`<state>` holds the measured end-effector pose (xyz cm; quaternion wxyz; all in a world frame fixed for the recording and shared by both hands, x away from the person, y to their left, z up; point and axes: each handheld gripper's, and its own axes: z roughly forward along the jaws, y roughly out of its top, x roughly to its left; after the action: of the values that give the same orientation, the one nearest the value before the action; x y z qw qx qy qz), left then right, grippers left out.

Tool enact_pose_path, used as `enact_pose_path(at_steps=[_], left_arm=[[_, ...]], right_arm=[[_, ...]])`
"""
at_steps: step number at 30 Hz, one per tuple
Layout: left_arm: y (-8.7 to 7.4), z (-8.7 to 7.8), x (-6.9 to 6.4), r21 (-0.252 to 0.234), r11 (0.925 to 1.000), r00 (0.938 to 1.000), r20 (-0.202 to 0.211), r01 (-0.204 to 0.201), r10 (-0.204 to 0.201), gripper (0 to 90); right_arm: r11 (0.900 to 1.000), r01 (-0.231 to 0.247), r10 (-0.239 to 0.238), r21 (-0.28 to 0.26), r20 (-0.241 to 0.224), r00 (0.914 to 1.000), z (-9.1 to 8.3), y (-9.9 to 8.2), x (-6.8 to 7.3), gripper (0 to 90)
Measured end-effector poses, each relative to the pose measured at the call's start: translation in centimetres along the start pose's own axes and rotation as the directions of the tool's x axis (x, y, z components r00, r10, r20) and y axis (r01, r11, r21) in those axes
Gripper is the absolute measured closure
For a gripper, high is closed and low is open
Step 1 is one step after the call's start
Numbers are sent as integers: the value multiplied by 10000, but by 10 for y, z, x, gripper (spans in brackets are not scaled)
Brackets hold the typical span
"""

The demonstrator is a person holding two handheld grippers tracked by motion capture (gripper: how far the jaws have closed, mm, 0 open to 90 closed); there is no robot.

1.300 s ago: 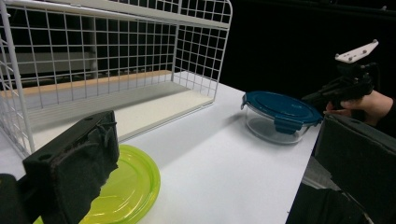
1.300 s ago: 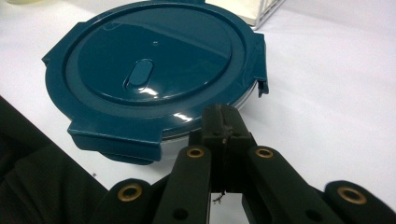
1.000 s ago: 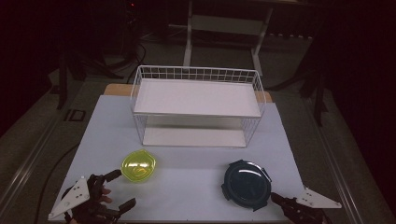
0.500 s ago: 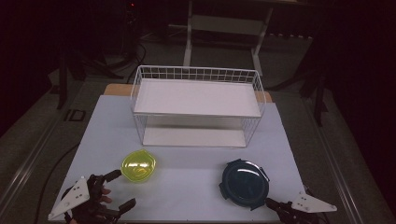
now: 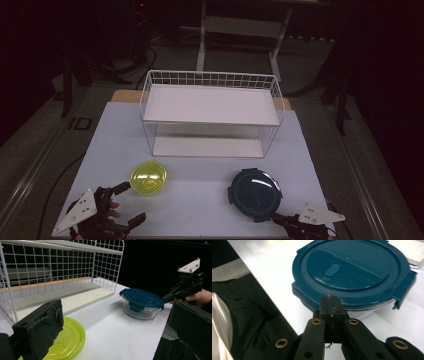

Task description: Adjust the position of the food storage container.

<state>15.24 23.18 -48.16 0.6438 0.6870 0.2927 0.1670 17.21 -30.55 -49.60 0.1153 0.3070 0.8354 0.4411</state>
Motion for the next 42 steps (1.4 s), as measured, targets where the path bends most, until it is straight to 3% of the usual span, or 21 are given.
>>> enact_pose_path(at_steps=[13,18,22,27,30,32,35,42], left_arm=[[0,1,0,25,10000,10000,27,-18,18,0],[0,0,0,21,10000,10000,33,-53,53,0],[0,-1,0,-1,10000,10000,38,-15,15,0],[0,0,-1,19,10000,10000,47,-59,59,0],[0,0,-1,19,10000,10000,41,-50,50,0],[0,0,-1,20,10000,10000,47,-44,44,0],[0,0,-1,49,10000,10000,66,-50,50,0],[0,0,0,30,10000,10000,60,-10,10,0]], right_arm=[[9997,227,-223,97,-331,9992,14,10,7,900],[9999,-113,110,-40,-507,9987,15,13,4,900],[9984,-439,448,-343,259,9987,6,15,-7,900],[9975,-634,671,-320,1324,9889,0,16,-24,900],[9966,-800,817,-171,1516,9851,3,13,-31,900],[9961,-862,881,-203,1262,9881,5,12,-33,900],[9966,-793,816,-221,1344,9876,4,14,-33,900],[9940,-1051,1089,-301,1830,9771,-1,13,-44,900]])
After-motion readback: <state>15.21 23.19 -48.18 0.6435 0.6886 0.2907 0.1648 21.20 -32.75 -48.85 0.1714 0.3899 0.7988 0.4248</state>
